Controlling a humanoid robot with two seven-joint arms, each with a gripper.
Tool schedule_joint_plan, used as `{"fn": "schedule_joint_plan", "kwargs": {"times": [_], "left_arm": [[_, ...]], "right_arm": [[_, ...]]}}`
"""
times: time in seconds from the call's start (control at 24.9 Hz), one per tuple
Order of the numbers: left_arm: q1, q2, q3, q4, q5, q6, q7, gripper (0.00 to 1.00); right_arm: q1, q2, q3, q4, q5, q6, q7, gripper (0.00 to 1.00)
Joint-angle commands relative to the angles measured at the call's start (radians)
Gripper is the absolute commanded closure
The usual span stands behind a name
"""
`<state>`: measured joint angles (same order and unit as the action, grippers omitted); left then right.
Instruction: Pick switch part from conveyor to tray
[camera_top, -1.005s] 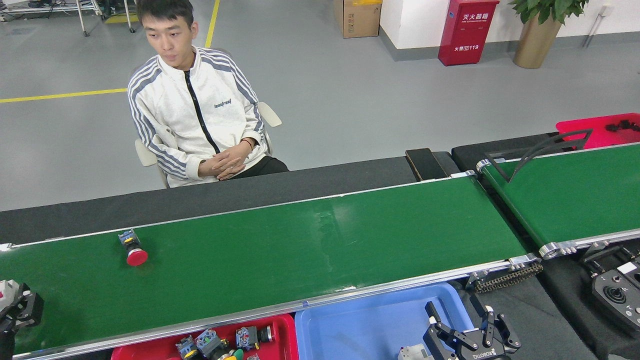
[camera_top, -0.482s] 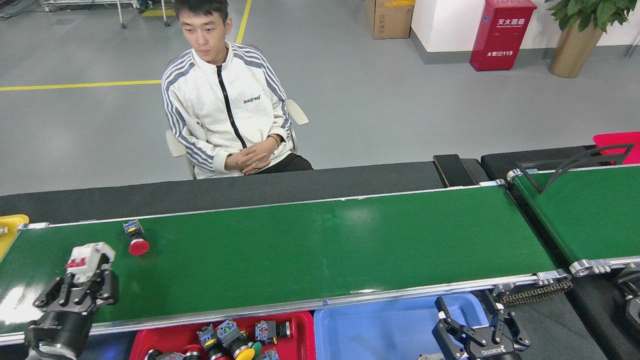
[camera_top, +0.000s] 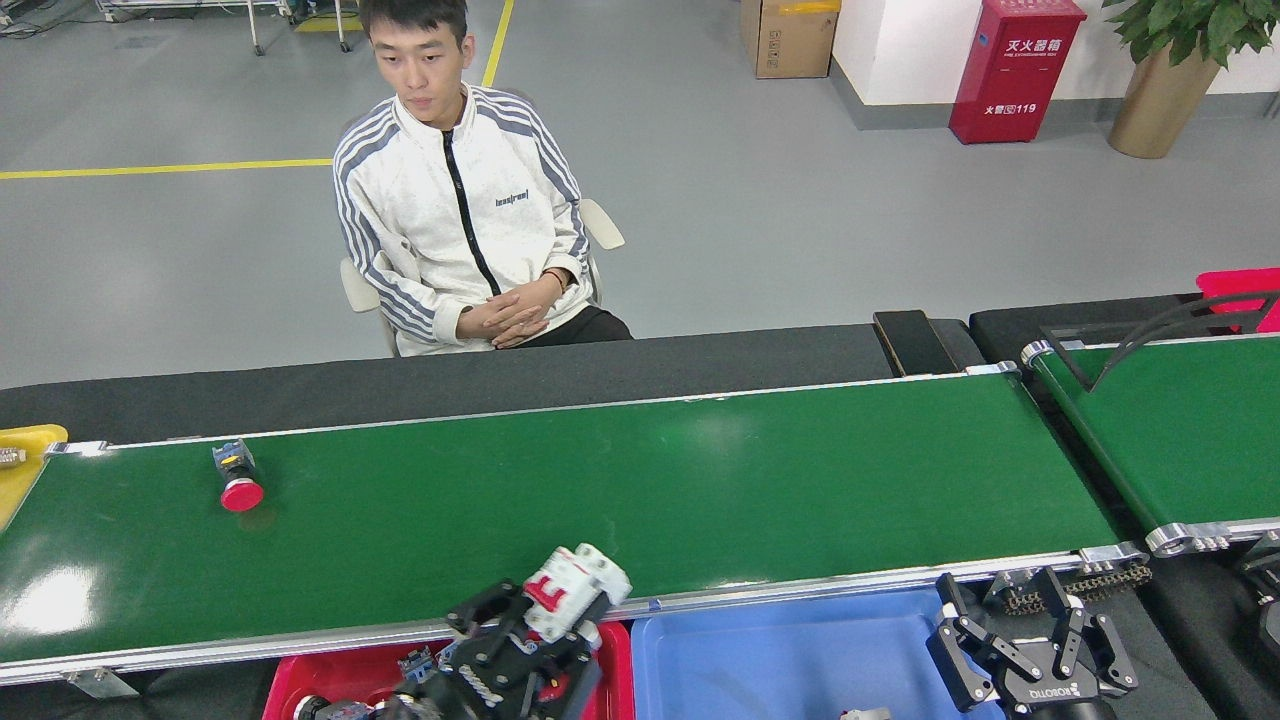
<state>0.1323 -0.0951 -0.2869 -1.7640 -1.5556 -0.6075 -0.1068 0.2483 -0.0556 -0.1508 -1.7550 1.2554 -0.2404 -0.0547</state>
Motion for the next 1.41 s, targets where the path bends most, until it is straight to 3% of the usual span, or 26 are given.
{"fn": "schedule_joint_plan", "kwargs": {"times": [0.0,0.04,0.08,0.2,0.4,0.56,0.76,0.92,1.37], "left_arm": [[-0.003,-0.012,-0.078,-0.014,-0.02,0.107,0.001,0.44],[-0.003,-0.014,-0.11,-0.014,-0.02,0.161,0.002,0.18],[-0.003,-0.014,-0.133,-0.014,-0.02,0.209,0.002,0.0],[-0.003,-0.012,-0.155,-0.014,-0.017,0.25,0.004,0.0],[0.009,-0.009,-0.08,-0.014,-0.014,0.301,0.013,0.0],[0.032,-0.009,0.143,-0.015,-0.011,0.413,0.019,0.0],[0.107,0.029,0.601,-0.014,-0.006,0.39,0.053,0.0],[0.171,0.103,0.795,0.011,0.052,0.278,0.055,0.0],[0.179,0.132,0.81,0.04,0.112,0.25,0.056,0.0]], "right_arm": [[-0.001,0.0,-0.006,-0.014,-0.004,-0.023,0.004,0.0],[0.0,0.008,-0.006,-0.014,-0.005,-0.02,0.015,0.0],[0.002,0.023,-0.006,-0.014,-0.005,-0.019,0.029,0.0],[-0.004,0.074,-0.006,-0.014,-0.005,-0.02,0.047,0.0],[-0.023,0.091,-0.004,-0.014,-0.001,-0.02,0.041,0.0],[-0.024,0.086,-0.006,-0.014,0.006,-0.014,0.042,0.0],[-0.017,0.065,-0.004,-0.008,0.055,-0.014,0.042,0.0],[-0.015,0.065,-0.006,-0.005,0.121,0.013,0.042,0.0],[-0.015,0.06,-0.006,-0.005,0.136,0.05,0.047,0.0]]}}
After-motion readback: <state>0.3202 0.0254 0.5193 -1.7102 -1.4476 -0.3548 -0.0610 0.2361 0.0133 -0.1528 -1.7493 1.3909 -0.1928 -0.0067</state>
